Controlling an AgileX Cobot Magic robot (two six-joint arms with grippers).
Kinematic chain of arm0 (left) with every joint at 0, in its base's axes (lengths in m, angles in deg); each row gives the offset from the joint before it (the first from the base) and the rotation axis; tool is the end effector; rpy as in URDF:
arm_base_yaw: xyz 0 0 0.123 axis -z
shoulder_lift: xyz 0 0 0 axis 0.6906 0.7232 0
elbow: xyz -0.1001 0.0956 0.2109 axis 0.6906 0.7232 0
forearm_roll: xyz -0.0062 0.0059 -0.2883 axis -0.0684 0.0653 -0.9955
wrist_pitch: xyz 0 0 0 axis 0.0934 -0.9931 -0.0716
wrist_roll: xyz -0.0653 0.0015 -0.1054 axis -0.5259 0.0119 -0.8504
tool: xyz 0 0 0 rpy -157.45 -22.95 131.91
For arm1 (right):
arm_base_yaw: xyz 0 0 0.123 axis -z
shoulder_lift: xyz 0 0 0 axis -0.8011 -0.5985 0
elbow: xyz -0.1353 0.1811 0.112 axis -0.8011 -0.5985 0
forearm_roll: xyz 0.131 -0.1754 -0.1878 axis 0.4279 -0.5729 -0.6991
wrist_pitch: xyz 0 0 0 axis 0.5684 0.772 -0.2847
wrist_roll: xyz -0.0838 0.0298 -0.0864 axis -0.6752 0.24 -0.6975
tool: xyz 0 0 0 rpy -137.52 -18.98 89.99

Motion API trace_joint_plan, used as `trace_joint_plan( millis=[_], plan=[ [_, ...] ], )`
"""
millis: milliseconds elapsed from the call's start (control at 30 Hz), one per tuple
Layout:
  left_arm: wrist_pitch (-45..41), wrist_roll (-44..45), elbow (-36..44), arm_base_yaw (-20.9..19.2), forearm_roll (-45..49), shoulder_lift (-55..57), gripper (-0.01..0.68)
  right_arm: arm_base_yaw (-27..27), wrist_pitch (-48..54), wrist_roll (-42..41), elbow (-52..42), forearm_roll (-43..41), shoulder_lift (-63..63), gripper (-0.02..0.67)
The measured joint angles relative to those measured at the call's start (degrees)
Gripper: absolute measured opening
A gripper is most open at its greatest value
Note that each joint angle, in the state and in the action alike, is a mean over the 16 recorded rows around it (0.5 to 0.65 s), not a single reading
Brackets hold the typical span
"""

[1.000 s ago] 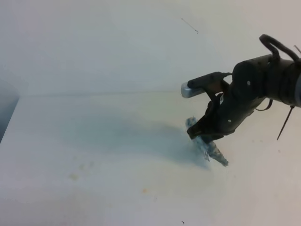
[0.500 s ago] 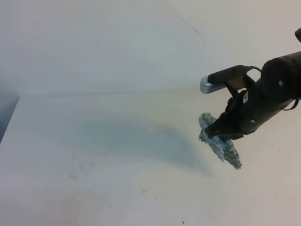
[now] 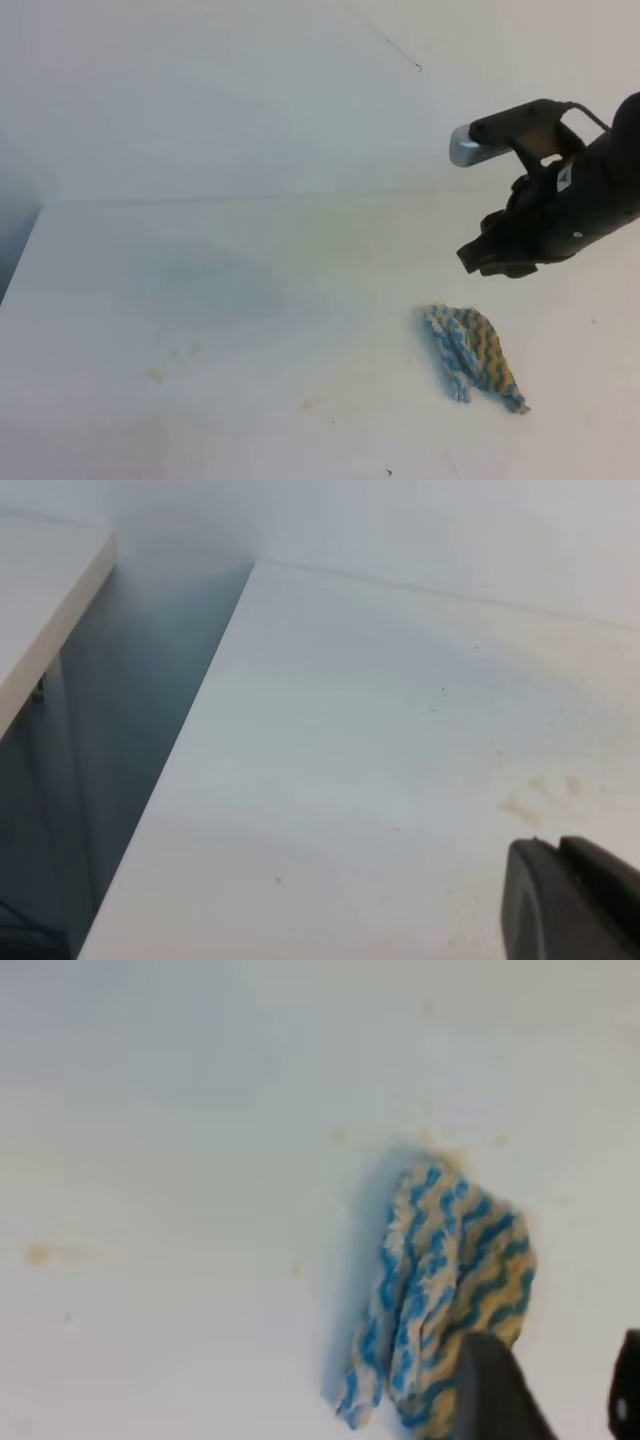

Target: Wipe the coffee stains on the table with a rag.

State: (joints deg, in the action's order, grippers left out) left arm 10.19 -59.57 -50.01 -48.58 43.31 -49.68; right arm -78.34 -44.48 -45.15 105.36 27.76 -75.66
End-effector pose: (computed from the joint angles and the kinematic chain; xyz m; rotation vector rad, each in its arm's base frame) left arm 0.1556 0.0095 0.1652 -0.2931 1.7834 -0.1558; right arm 0.3631 0.1769 0.2117 -0.6288 2.4931 0.2155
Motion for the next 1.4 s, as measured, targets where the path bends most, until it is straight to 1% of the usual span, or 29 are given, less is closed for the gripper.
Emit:
trace_joint_plan(
  millis=[367,500,733,933,1133,1400],
  plan=[
    [0.0,0.0,0.0,0.0,0.0,0.0,-0.001,0.0,6.0,-2.7,0.0,1.7,13.9,0.044],
    [0.0,0.0,0.0,0.0,0.0,0.0,-0.001,0.0,7.9,-2.9,-0.8,1.7,20.3,-0.001],
    [0.0,0.0,0.0,0.0,0.0,0.0,-0.001,0.0,7.7,-1.7,-6.1,1.1,31.7,-0.004],
    [0.0,0.0,0.0,0.0,0.0,0.0,-0.001,0.0,7.1,0.7,-11.9,1.1,38.6,-0.004],
    [0.0,0.0,0.0,-0.1,0.0,0.1,-0.001,0.0,8.1,2.5,-15.6,1.3,41.6,-0.004],
    [0.0,0.0,0.0,-0.1,0.0,0.1,-0.001,0.0,10.3,3.1,-16.0,1.5,42.4,-0.004]
  ],
)
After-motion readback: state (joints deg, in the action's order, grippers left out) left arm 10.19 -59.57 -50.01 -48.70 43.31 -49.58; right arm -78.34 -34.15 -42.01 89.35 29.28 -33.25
